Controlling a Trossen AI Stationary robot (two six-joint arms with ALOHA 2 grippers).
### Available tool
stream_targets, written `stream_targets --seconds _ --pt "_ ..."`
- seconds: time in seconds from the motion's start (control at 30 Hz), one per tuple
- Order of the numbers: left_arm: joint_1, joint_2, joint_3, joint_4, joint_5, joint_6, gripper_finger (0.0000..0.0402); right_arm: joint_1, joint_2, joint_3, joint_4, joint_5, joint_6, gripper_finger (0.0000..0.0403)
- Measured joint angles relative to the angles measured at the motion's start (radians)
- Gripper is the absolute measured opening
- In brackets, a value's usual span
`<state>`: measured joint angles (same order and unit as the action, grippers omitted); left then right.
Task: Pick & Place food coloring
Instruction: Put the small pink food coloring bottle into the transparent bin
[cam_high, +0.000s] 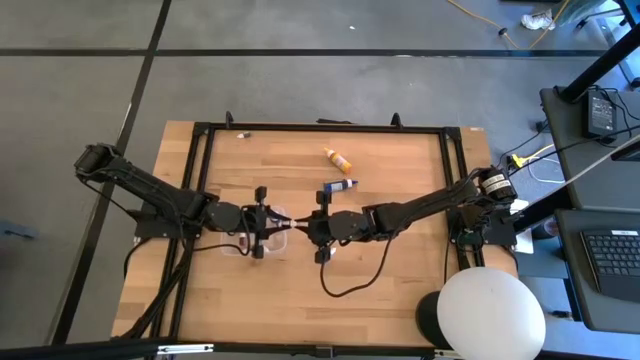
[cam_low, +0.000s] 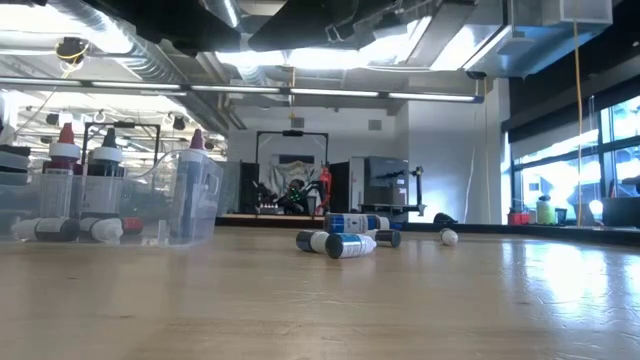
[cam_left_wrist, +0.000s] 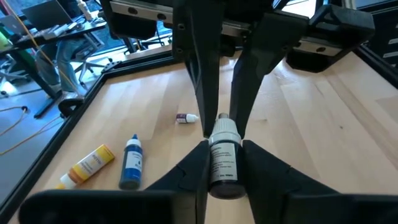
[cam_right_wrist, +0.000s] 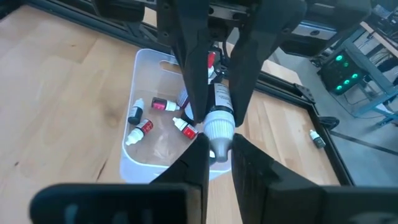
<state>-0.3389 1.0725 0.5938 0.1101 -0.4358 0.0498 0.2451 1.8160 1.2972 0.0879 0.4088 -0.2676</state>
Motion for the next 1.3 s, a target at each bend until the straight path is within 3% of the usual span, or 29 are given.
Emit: stream_targets --seconds 0.17,0.37,0.47,0.67,0.83,1.07,1.3 --pt "0.0 0.001 0.0 -0.001 0.0 0.0 0.0081 -0.003 0.0 0.0 -0.011 -0.001 -0.005 0.0079" --pt "0.0 0.001 0.0 -0.061 0.01 -0.021 0.0079 -0.006 0.0 0.0 -0.061 0.001 -0.015 0.0143" --pt "0.0 0.001 0.0 -0.132 0.017 -0.091 0.0082 -0.001 -0.009 0.0 -0.157 0.059 -0.044 0.017" --pt "-0.001 -0.008 0.021 -0.353 0.177 -0.314 0.0078 0.012 -0.052 0.002 -0.289 0.258 0.042 0.0187" --pt "0.0 -0.008 0.035 -0.459 0.241 -0.433 0.0081 -0.007 -0.052 0.001 -0.327 0.27 0.103 0.0188" --pt "0.0 0.028 0.035 -0.579 0.243 -0.545 0.008 -0.039 -0.052 -0.04 -0.353 0.217 0.185 0.0188" --pt "0.0 0.107 0.041 -0.58 0.211 -0.54 0.0089 -0.066 -0.051 -0.153 -0.297 -0.036 0.242 0.0188"
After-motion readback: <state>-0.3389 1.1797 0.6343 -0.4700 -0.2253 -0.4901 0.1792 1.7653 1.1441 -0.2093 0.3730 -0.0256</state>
